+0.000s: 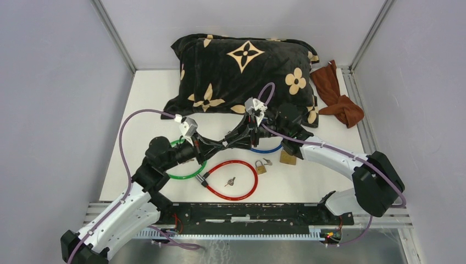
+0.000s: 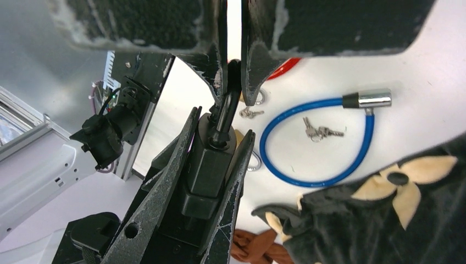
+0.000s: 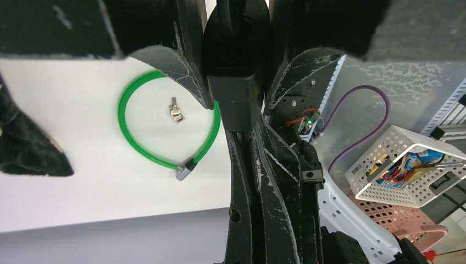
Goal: Lock with the key
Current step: Lock the lock.
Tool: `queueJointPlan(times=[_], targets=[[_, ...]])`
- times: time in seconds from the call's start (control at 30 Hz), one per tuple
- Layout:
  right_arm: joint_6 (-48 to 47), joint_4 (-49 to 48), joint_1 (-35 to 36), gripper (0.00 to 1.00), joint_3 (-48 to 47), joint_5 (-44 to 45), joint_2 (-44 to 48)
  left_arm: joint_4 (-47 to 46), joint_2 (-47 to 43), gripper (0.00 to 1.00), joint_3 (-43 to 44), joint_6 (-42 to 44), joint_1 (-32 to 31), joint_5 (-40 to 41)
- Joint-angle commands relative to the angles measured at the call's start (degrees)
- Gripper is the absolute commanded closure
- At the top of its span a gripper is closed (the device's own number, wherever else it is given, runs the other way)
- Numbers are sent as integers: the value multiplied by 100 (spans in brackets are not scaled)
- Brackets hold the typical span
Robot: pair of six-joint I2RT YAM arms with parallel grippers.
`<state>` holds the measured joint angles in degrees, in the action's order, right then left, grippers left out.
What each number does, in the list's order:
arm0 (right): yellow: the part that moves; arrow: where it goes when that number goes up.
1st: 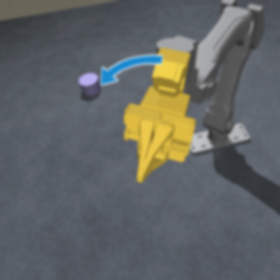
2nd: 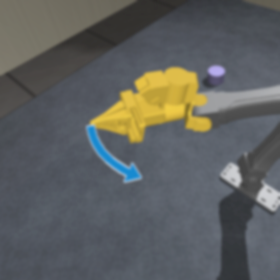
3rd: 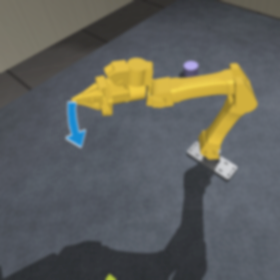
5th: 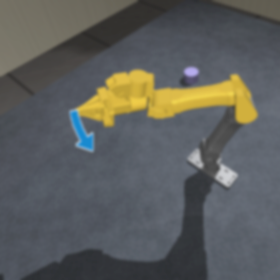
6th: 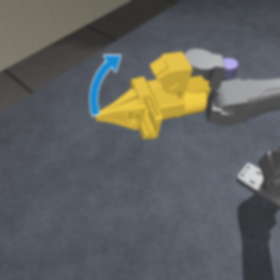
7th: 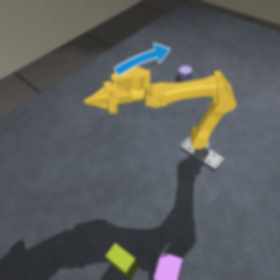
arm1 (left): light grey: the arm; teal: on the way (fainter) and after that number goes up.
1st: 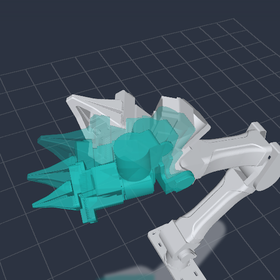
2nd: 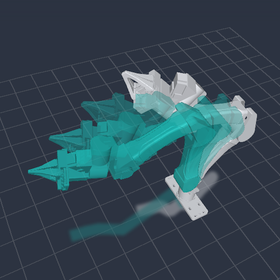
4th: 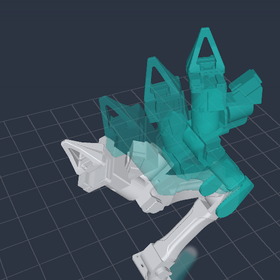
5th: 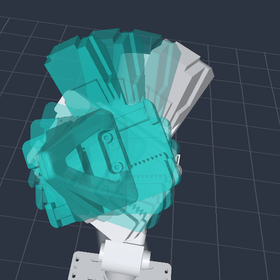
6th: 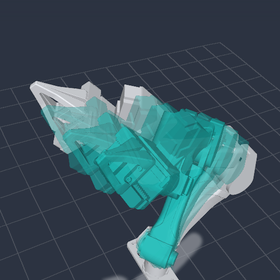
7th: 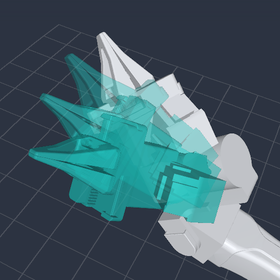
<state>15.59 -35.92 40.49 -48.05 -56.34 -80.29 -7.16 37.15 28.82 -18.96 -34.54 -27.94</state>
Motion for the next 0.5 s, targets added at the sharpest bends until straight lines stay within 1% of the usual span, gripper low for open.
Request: queueJointPlan(times=[0.0, 0.2, 0.47], targets=[[-49, -31, 671, 100, 253, 614, -425, -1740, 43, 98, -100, -862, -189, -1252], [247, -149, 679, 100, 386, 807, -382, -1752, 0, 98, -320, -548, -185, -1231], [570, -184, 679, 100, 625, 982, -66, -1443, -132, 98, -378, -386, -173, -1235]])
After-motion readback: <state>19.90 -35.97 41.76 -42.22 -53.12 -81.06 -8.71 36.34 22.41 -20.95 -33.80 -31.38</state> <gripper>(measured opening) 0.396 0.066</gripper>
